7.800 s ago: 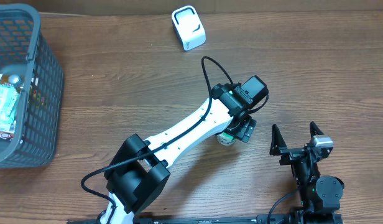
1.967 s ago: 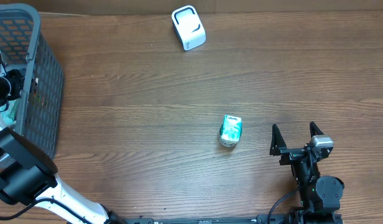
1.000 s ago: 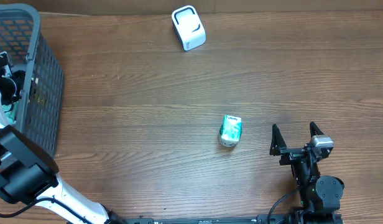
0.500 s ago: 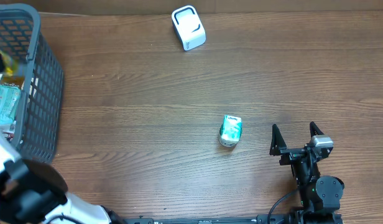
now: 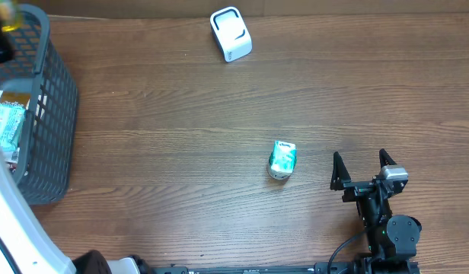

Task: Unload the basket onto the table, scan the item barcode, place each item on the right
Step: 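Lift the yellow bottle out and carry it toward the scanner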

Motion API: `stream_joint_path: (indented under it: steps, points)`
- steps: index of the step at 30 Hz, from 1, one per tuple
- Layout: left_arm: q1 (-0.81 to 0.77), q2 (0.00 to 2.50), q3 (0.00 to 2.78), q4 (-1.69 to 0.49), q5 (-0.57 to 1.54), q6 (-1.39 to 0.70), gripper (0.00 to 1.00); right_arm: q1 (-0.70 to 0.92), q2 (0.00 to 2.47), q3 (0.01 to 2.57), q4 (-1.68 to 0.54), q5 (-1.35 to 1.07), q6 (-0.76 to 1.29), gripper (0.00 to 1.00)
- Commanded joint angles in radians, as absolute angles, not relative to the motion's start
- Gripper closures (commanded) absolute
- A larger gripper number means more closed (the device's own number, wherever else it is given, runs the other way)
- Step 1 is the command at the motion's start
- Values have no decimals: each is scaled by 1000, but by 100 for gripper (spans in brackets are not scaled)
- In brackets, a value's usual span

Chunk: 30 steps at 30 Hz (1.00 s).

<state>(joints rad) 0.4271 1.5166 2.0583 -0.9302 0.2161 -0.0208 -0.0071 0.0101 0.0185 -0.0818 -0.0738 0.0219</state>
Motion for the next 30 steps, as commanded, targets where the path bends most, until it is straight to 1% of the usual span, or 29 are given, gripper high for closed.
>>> stream_joint_path:
  steps: [1, 5, 10, 11, 16, 19, 25, 30]
  points:
    - [297, 1463, 2080, -955, 237, -42, 60, -10, 3, 8, -78, -72, 14, 0]
    - [156, 1477, 2080, -1006, 236, -49, 61, -10, 3, 8, -78, -72, 14, 0]
    - [-57, 1541, 2080, -1049, 197, -49, 61, -10, 3, 8, -78, -72, 14, 0]
    - [-128, 1574, 2080, -1055, 177, -49, 60, -10, 3, 8, -78, -72, 14, 0]
    - [-327, 1720, 2080, -1067, 144, -49, 61, -10, 3, 8, -78, -72, 14, 0]
    - [-501, 1876, 2080, -1062, 90, -113, 60, -10, 3, 8, -78, -72, 14, 0]
    - [-687, 2028, 2080, -1011, 63, -166, 60, -10, 3, 8, -78, -72, 14, 0]
    - [-791, 2125, 2080, -960, 47, -244, 60, -10, 3, 8, -78, -72, 14, 0]
